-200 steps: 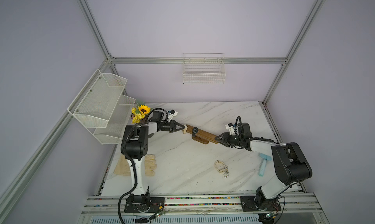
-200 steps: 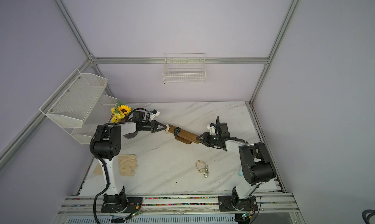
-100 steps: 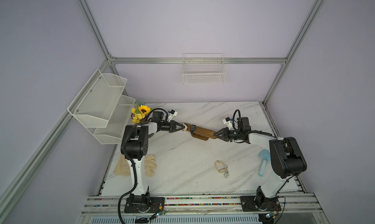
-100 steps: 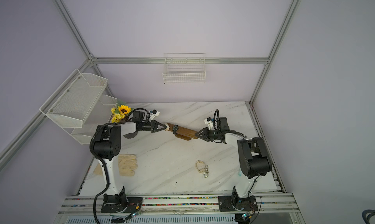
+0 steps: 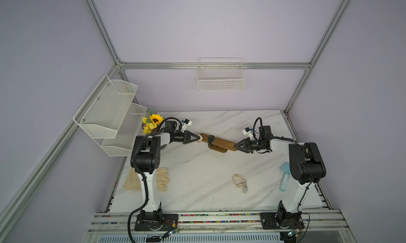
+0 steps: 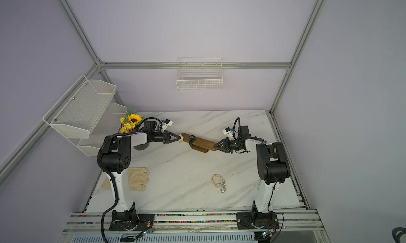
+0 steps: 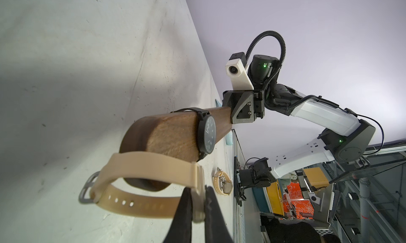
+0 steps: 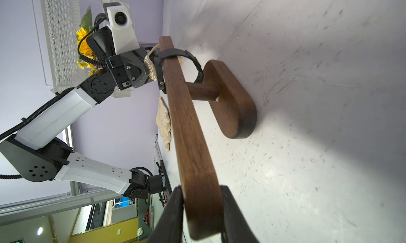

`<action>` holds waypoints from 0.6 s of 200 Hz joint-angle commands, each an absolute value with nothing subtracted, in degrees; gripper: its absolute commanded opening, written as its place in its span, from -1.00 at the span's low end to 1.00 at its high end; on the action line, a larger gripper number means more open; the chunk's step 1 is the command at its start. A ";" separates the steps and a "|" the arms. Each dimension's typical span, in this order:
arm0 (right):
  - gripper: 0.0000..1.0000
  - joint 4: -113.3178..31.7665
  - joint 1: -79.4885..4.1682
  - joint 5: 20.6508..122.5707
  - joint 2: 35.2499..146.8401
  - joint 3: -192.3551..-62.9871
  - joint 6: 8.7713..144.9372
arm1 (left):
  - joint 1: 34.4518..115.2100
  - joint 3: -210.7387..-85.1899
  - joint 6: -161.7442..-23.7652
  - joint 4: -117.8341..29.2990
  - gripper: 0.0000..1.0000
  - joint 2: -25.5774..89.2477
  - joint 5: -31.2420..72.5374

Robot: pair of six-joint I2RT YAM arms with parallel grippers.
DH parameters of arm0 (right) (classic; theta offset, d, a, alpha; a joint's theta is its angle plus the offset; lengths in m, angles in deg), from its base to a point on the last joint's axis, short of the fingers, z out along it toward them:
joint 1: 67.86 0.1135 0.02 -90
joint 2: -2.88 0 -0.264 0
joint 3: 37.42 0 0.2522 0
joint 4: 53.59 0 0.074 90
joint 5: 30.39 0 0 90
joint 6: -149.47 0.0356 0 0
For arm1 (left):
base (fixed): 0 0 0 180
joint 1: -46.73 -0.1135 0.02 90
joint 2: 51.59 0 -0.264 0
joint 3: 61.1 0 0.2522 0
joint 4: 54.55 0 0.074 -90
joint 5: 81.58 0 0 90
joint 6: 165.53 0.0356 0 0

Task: Place watch on stand
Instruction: Adjust the stand at the center of the board, then place the watch on the stand.

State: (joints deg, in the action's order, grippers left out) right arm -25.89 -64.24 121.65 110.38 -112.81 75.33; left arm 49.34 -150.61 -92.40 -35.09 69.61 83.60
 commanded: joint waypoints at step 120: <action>-1.00 1.99 -64.84 122.39 127.42 -126.98 51.74 | 47.86 -155.68 -92.50 -34.63 -0.84 70.57 88.86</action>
State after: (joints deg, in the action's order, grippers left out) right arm -6.53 -64.75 131.31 123.91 -125.77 56.88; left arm 47.97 -151.22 -92.48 -34.11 69.83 86.37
